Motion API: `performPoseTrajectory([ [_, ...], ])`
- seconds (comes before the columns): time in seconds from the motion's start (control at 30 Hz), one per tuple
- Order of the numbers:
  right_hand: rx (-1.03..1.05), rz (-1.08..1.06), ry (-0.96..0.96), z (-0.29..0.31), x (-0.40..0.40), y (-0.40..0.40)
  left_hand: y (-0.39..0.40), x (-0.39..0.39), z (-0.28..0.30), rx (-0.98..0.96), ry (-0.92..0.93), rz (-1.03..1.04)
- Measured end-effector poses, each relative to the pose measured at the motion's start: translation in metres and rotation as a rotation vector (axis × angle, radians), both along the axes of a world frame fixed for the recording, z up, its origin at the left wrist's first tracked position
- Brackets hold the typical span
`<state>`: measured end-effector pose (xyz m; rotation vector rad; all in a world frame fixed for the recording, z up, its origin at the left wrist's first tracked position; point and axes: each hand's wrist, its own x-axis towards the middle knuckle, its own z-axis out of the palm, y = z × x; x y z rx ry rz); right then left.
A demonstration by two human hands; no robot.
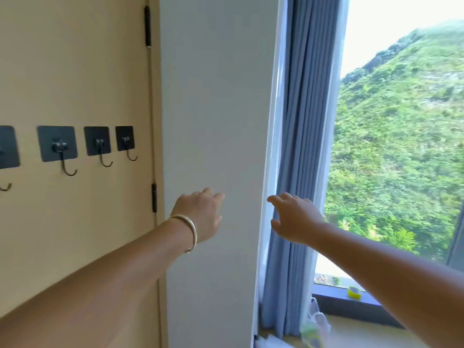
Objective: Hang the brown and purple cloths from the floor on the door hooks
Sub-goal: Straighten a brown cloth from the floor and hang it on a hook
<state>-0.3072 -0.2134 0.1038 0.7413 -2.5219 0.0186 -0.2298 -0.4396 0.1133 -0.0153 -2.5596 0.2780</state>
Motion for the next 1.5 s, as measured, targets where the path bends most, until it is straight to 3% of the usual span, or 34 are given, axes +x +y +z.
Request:
performPoseTrajectory([
  [0.33, -0.017, -0.419, 0.020, 0.009, 0.047, 0.218, 0.201, -0.051, 0.000, -0.032, -0.047, -0.401],
  [0.67, -0.055, -0.792, -0.030, 0.006, 0.115, 0.433, 0.434, -0.051, 0.007, -0.100, -0.042, -0.714],
  [1.13, -0.090, -1.301, -0.034, -0.013, 0.301, 0.697, 0.767, 0.038, -0.010, -0.132, -0.072, -1.173],
  [1.5, -0.147, -1.664, -0.128, -0.027, 0.451, 0.789, 0.937, 0.145, -0.029, -0.189, -0.043, -1.496],
])
